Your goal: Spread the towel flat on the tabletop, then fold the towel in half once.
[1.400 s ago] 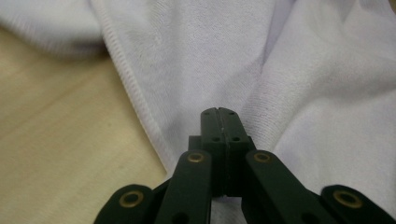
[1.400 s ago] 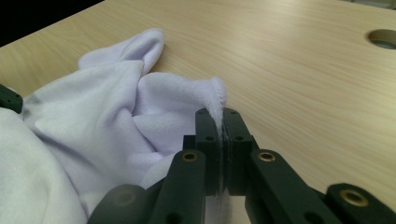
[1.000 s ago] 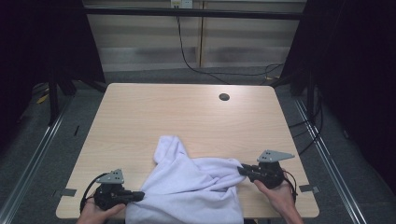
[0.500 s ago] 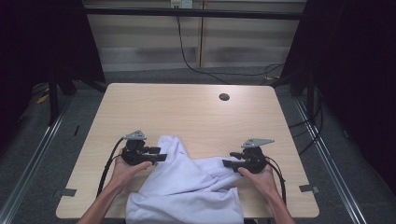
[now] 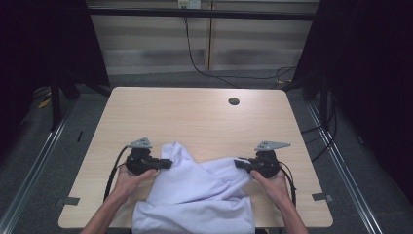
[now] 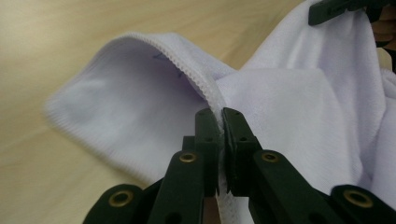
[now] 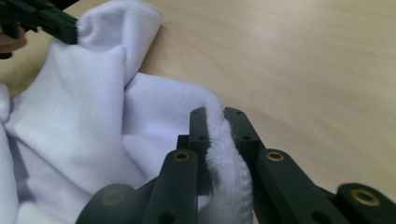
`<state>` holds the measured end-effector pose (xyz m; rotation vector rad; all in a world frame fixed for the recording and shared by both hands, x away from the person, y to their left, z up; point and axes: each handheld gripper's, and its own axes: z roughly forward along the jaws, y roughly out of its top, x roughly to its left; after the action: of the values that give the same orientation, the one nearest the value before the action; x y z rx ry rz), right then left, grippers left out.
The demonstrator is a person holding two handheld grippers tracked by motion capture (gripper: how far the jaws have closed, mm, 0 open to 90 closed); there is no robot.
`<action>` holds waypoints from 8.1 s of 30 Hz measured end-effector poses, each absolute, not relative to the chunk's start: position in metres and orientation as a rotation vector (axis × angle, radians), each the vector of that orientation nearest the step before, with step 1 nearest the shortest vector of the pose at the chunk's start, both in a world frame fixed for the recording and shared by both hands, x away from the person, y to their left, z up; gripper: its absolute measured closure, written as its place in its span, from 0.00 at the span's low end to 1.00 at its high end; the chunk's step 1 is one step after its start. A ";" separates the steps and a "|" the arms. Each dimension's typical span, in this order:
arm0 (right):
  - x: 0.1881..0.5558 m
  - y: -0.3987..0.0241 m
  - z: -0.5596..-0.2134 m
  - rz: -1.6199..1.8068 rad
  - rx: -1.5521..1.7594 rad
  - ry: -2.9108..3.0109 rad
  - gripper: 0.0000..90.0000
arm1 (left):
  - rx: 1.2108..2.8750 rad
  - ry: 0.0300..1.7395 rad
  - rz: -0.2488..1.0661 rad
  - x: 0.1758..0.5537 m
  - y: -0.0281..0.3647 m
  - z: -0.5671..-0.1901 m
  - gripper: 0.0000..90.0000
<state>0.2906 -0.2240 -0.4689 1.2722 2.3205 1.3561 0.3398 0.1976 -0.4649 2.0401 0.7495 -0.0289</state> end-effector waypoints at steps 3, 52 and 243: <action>0.296 -0.229 -0.443 1.368 1.236 2.251 0.92 | 1.956 0.763 0.036 0.345 0.219 -0.437 0.95; 0.343 -0.221 -0.505 1.103 1.362 2.295 0.75 | 2.056 0.934 0.142 0.366 0.220 -0.509 0.85; 0.305 -0.219 -0.508 1.166 1.258 2.366 0.95 | 2.137 0.820 0.203 0.347 0.209 -0.506 0.52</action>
<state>0.3052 -0.2194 -0.5078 1.2576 2.3664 1.1664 0.3470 0.2092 -0.5065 2.1374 0.8204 0.2031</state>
